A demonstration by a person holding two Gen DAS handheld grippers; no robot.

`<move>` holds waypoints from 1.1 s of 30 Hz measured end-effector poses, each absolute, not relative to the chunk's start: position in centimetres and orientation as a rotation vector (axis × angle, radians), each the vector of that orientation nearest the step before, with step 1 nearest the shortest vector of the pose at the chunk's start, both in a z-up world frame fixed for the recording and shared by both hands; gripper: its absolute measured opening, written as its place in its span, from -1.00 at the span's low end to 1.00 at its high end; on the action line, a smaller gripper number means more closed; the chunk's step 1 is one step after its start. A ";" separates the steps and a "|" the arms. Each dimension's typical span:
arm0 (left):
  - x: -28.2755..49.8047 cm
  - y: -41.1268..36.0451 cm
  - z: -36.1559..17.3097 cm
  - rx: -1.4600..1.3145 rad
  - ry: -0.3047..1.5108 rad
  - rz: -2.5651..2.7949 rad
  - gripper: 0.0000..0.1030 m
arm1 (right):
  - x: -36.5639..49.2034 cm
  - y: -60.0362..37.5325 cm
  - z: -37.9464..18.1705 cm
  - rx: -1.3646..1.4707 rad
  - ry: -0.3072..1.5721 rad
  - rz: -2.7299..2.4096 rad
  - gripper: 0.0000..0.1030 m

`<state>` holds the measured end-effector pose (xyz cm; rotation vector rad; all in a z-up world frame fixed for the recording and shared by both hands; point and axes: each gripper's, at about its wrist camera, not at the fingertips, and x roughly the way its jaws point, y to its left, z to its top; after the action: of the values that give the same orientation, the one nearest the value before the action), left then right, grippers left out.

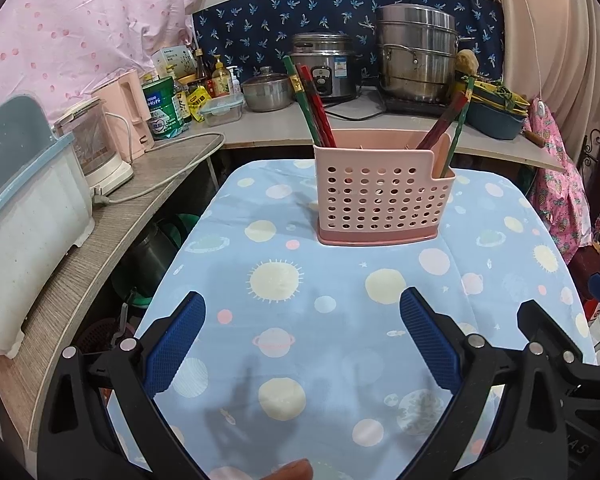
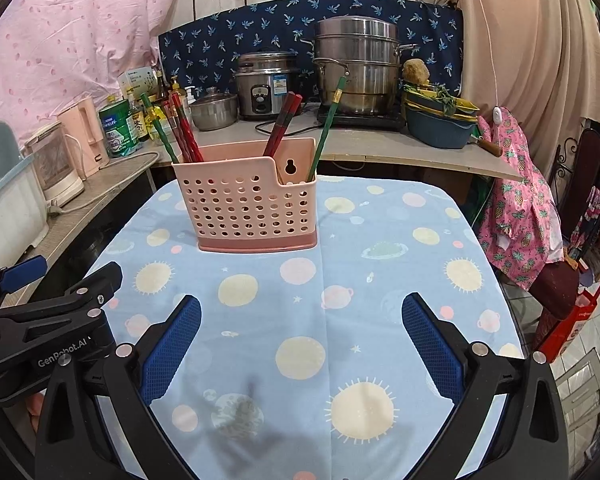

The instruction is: Organize utensils

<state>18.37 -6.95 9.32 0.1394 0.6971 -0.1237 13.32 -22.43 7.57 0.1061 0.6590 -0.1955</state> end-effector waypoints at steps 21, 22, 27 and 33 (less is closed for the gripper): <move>19.1 -7.1 8.9 0.145 0.705 -0.119 0.82 | 13.7 -22.7 7.5 0.094 0.665 -0.201 0.89; 19.2 -7.0 8.9 0.143 0.708 -0.117 0.82 | 13.7 -22.6 7.5 0.094 0.665 -0.201 0.89; 19.4 -7.0 8.6 0.133 0.717 -0.116 0.81 | 13.9 -22.8 7.4 0.092 0.667 -0.201 0.89; 19.6 -7.0 8.5 0.133 0.720 -0.118 0.81 | 13.9 -22.8 7.4 0.093 0.669 -0.201 0.89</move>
<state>19.57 -7.02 8.54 0.1333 0.7196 -0.1177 13.88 -22.77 7.40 0.0928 0.6686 -0.2005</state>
